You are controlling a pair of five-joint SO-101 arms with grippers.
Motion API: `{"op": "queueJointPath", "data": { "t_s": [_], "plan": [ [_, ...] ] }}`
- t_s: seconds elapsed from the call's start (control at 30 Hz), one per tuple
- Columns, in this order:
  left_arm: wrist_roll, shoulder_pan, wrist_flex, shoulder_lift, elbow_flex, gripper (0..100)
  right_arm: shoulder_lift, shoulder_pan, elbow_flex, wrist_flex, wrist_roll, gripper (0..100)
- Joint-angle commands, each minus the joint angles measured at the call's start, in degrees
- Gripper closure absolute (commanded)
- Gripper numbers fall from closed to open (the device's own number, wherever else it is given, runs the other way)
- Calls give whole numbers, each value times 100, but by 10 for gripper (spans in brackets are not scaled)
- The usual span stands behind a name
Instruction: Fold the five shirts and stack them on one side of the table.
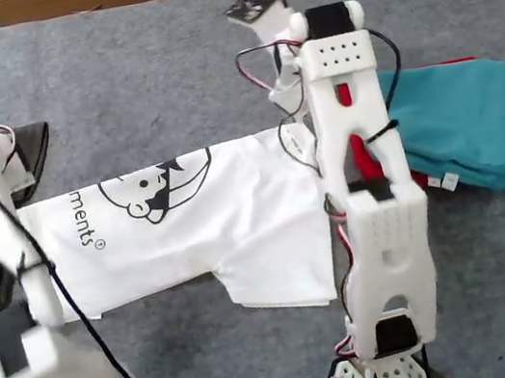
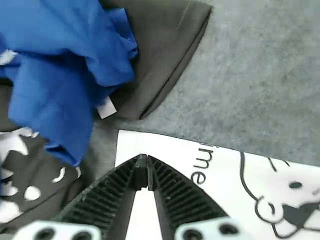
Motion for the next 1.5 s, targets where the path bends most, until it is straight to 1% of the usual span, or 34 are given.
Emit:
{"op": "queueJointPath", "data": {
  "t_s": [0.0, 0.1, 0.23, 0.3, 0.37, 0.47, 0.6, 0.7, 0.77, 0.93, 1.2, 1.47],
  "plan": [
    [-334, -84, 62, -1292, 541, 972, -1473, -176, 1147, 9, 431, 985],
    [-510, -154, -88, -2066, 1305, 971, -2378, -185, 2220, 9, 862, 985],
    [-527, -488, -404, -2734, 2185, 971, -3556, -273, 3864, -18, 1767, 976],
    [-527, -585, -501, -2769, 2457, 971, -4163, -396, 4822, -70, 2180, 941],
    [-527, -620, -510, -2769, 2580, 971, -4769, -571, 5771, -264, 2418, 883],
    [-527, -620, -475, -2769, 2598, 971, -5631, -897, 7081, -563, 2646, 805],
    [-536, -620, -492, -2769, 2607, 970, -6580, -1644, 8620, -826, 2681, 798],
    [-536, -593, -492, -2769, 2677, 970, -6976, -1996, 9736, -1547, 2664, 797],
    [-536, -585, -466, -2769, 2712, 970, -6976, -2119, 10281, -2101, 2646, 796],
    [-536, -602, -466, -2769, 3055, 970, -6598, -2215, 11090, -3077, 2470, 796],
    [-501, -462, -457, -2769, 3204, 970, -5666, -2215, 11398, -4246, 2303, 797],
    [-536, -497, -466, -2778, 3169, 970, -5323, -2189, 11213, -4246, 2286, 802]
  ]
}}
